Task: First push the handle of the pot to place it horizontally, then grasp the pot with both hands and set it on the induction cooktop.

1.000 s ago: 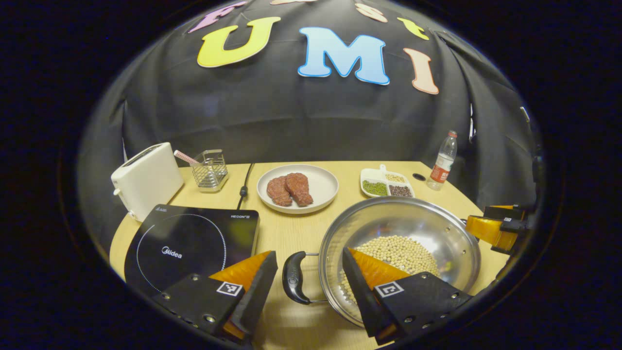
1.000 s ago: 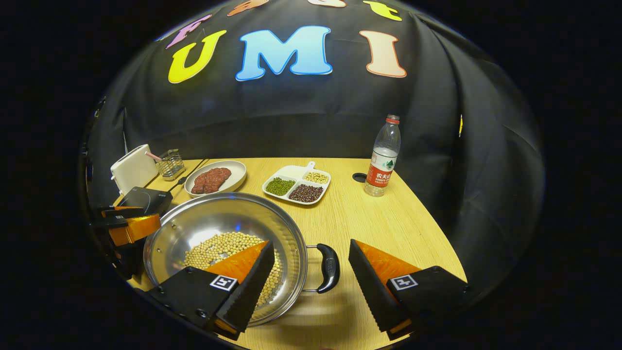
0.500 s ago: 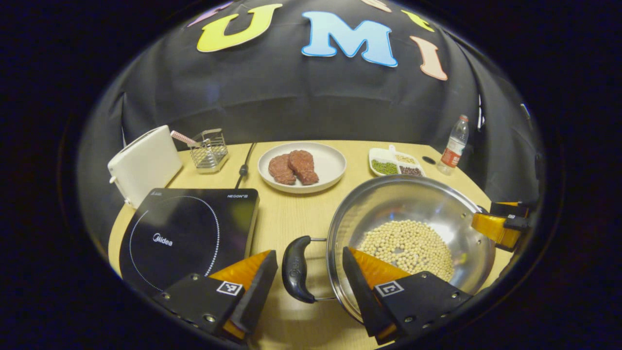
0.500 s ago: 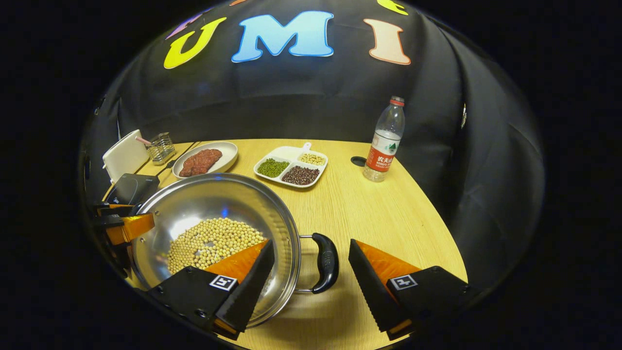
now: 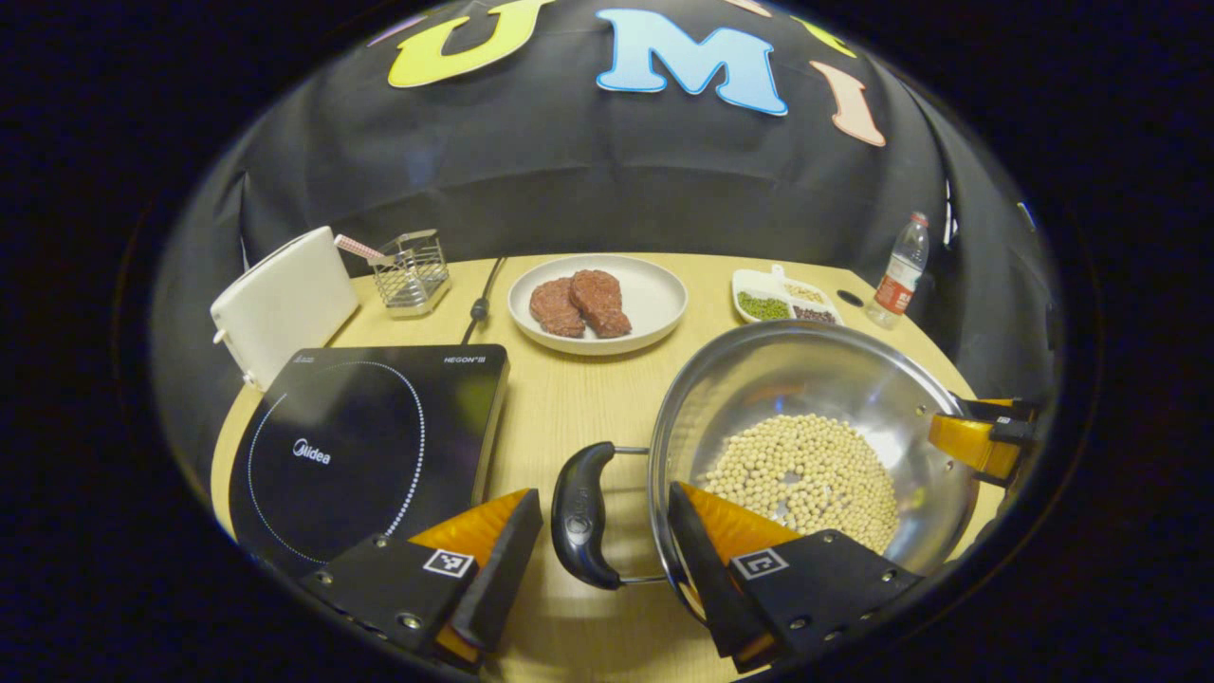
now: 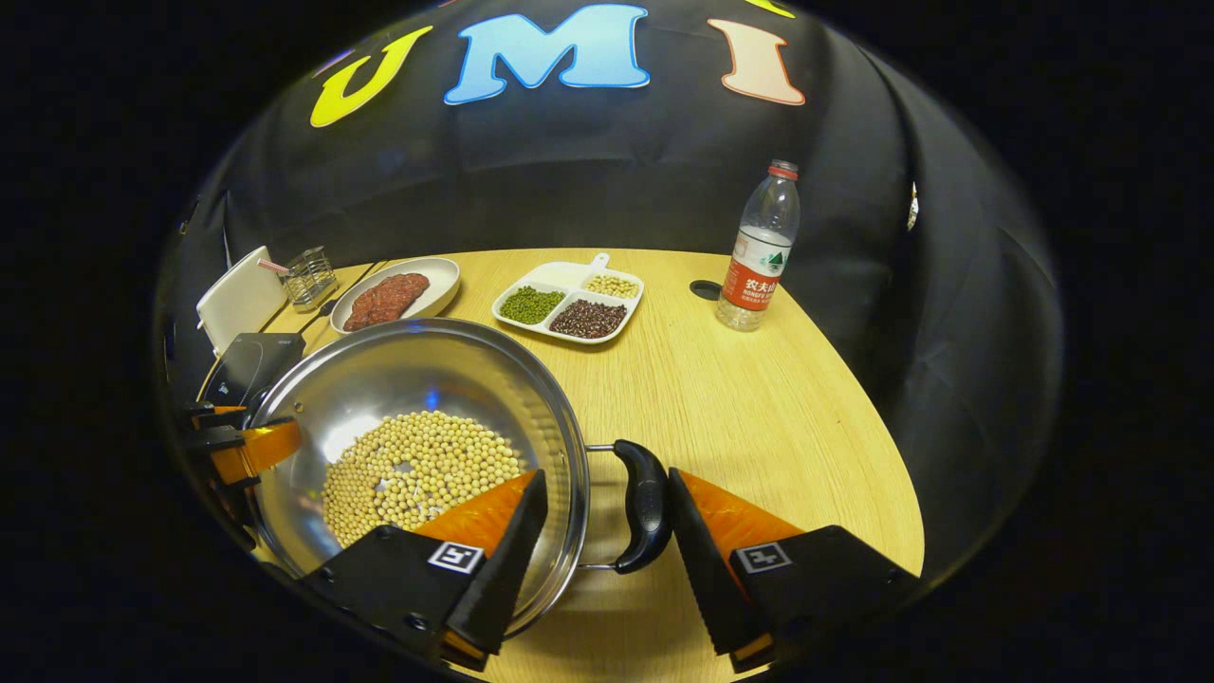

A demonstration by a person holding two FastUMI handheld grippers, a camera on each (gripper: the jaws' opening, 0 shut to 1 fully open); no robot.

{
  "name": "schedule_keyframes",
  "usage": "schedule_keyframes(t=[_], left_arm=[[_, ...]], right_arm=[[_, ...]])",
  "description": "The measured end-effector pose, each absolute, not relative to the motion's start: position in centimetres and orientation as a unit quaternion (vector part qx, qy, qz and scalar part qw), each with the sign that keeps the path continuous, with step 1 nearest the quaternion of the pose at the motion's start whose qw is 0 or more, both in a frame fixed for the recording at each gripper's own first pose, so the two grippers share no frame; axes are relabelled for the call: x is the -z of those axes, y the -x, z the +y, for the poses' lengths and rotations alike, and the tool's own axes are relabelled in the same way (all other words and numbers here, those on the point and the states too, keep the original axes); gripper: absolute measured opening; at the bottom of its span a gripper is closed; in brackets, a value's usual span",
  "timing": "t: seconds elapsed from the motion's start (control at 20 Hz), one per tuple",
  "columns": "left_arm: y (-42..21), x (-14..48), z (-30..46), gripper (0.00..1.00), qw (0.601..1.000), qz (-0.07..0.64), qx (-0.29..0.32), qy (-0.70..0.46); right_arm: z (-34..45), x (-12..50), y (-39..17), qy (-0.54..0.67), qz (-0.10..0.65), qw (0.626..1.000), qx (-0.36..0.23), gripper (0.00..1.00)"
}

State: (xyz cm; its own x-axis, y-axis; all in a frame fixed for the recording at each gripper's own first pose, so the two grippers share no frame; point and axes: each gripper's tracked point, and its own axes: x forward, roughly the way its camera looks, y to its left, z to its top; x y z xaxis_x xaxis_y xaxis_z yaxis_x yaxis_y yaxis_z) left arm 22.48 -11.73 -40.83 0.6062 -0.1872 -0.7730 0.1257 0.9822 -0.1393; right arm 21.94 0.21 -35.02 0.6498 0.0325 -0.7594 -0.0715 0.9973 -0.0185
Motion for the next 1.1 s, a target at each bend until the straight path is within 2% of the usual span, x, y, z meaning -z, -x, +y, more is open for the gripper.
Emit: schedule_keyframes(t=[0.05,0.1,0.15,0.2,0.3,0.35,0.4,0.5,0.7,0.75,0.95,1.0,1.1], left_arm=[[-22.4,40.9,-11.9,0.80,0.894,0.438,0.090,0.038],[-22.4,40.6,-12.2,0.76,0.895,0.435,0.091,0.044],[-22.5,40.5,-12.2,0.69,0.897,0.432,0.088,0.044],[-22.5,40.5,-12.1,0.63,0.897,0.431,0.087,0.042],[-22.6,40.5,-12.2,0.65,0.898,0.430,0.085,0.045],[-22.6,40.5,-12.2,0.65,0.897,0.431,0.085,0.047],[-22.6,40.5,-12.1,0.60,0.897,0.432,0.085,0.048],[-22.5,40.3,-12.1,0.62,0.895,0.436,0.085,0.052],[-22.9,40.0,-12.0,0.58,0.899,0.428,0.083,0.041],[-23.0,40.0,-12.0,0.60,0.899,0.428,0.086,0.040],[-23.2,39.2,-11.3,0.54,0.901,0.423,0.085,0.042],[-23.2,38.9,-11.1,0.60,0.902,0.421,0.084,0.043],[-23.3,38.0,-10.6,0.57,0.904,0.417,0.086,0.041]], right_arm=[[0.0,35.0,-22.0,0.025,0.418,0.908,-0.026,0.73],[0.1,35.0,-22.1,0.021,0.419,0.908,-0.025,0.73],[0.1,34.9,-22.1,0.016,0.420,0.907,-0.024,0.67],[0.2,34.9,-22.1,0.012,0.422,0.906,-0.026,0.67],[0.2,34.9,-22.0,0.008,0.425,0.905,-0.030,0.63],[0.2,34.9,-22.1,0.005,0.427,0.904,-0.033,0.60],[0.3,35.0,-22.1,0.002,0.429,0.903,-0.038,0.57],[0.4,34.9,-22.1,-0.009,0.429,0.902,-0.040,0.53],[0.5,34.8,-22.0,0.000,0.430,0.902,-0.030,0.53],[0.6,34.7,-22.0,0.000,0.429,0.903,-0.028,0.50],[0.7,33.6,-21.9,0.003,0.423,0.906,-0.026,0.50],[1.0,33.3,-21.8,0.004,0.422,0.906,-0.026,0.50],[1.6,32.3,-21.6,0.000,0.422,0.906,-0.023,0.53]])
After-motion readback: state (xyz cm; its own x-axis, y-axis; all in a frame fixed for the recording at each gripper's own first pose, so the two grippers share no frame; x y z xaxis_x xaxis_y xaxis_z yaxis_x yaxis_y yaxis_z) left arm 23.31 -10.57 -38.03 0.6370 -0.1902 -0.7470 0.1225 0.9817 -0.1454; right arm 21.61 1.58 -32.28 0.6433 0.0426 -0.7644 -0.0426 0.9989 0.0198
